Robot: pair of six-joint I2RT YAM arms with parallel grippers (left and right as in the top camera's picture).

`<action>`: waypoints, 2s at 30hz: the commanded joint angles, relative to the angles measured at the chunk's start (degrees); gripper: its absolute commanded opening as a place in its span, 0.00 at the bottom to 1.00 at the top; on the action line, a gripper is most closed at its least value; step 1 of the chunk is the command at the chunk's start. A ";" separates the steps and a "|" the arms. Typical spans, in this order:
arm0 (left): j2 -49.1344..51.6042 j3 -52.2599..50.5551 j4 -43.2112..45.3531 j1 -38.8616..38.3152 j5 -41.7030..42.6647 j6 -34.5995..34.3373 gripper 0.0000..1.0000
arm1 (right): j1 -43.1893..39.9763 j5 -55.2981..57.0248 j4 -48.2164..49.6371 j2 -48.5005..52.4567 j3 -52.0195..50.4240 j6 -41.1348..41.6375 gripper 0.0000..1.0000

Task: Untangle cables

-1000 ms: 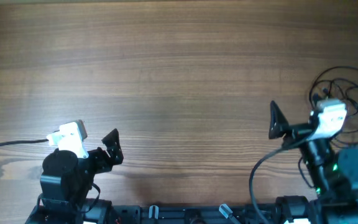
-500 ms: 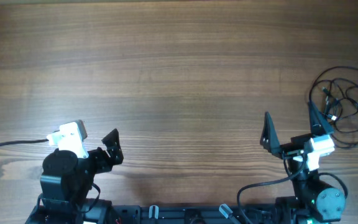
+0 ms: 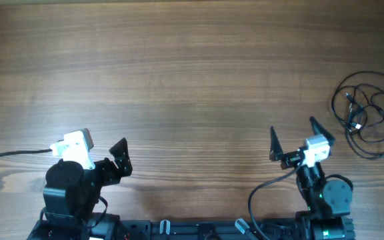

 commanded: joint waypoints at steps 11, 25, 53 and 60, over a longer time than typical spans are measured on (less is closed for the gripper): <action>-0.31 -0.46 0.11 0.15 0.52 -0.15 1.00 | 0.22 2.01 0.28 -0.68 -0.04 -1.16 1.00; -0.31 -0.46 0.11 0.15 0.52 -0.15 1.00 | 0.22 2.01 0.28 -0.68 -0.04 -1.18 1.00; -17.88 -23.39 27.82 8.28 5.05 -0.13 1.00 | 0.22 2.01 0.28 -0.61 -0.04 -1.16 1.00; -22.95 -36.46 52.72 8.28 6.58 0.22 1.00 | 0.22 2.01 0.28 -0.61 -0.04 -1.18 1.00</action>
